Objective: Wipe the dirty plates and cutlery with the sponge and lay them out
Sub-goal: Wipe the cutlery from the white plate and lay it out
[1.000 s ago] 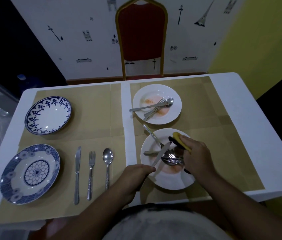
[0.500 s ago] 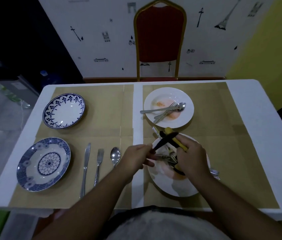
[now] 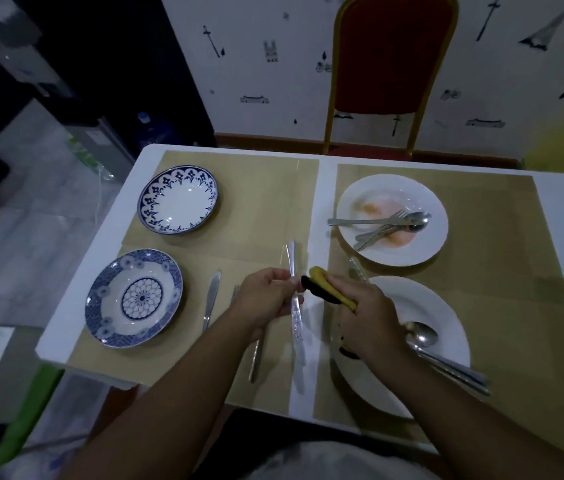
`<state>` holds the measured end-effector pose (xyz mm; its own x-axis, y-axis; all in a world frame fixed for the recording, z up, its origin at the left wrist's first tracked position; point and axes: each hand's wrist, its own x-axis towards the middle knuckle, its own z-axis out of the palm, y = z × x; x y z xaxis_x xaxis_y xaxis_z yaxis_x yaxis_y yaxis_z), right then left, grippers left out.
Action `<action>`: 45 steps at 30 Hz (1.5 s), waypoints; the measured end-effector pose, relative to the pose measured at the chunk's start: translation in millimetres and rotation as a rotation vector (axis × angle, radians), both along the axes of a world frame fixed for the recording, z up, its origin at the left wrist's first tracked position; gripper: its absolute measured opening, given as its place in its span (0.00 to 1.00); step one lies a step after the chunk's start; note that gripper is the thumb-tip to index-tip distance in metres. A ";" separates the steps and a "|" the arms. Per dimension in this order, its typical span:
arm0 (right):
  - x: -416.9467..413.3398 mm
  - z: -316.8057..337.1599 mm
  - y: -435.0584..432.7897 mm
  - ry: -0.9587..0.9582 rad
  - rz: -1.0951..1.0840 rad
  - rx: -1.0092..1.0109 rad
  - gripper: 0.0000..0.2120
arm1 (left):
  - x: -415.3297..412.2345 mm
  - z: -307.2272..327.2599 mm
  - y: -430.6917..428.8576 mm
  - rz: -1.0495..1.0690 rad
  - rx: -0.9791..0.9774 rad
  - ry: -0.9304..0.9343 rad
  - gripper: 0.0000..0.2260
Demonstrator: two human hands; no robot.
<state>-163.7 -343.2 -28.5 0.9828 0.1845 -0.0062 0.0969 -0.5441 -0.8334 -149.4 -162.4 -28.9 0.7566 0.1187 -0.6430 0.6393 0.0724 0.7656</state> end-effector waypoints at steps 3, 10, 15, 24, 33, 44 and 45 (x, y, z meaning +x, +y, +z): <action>12.9 -7.4 27.9 0.065 -0.004 0.005 0.29 | 13.6 -11.3 29.8 0.016 0.027 0.004 0.04; 62.3 -29.1 95.5 0.153 -0.098 -0.028 0.30 | 91.2 -40.5 106.3 -0.008 0.235 -0.005 0.09; 107.7 -32.2 133.4 0.150 -0.131 -0.090 0.28 | 142.3 -55.5 133.5 -0.147 0.428 -0.048 0.08; 143.1 -82.0 149.6 -0.003 -0.033 -0.405 0.34 | 160.4 -77.8 138.8 -0.271 0.646 -0.179 0.10; 119.4 -105.1 156.0 -0.092 0.058 -0.598 0.32 | 82.9 -106.7 146.9 -0.866 0.961 -0.563 0.28; 125.3 -106.3 168.2 -0.115 0.152 -0.611 0.31 | 92.0 -116.9 161.8 -0.752 0.953 -0.531 0.33; 126.6 -106.3 168.8 -0.112 0.150 -0.618 0.32 | 92.0 -116.3 158.3 -0.730 0.939 -0.515 0.32</action>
<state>-37.2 -174.3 -134.8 0.9474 0.3155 -0.0541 0.2778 -0.8941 -0.3512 -57.4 -4.0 -145.2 0.9713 -0.1795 -0.1563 -0.0787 -0.8619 0.5010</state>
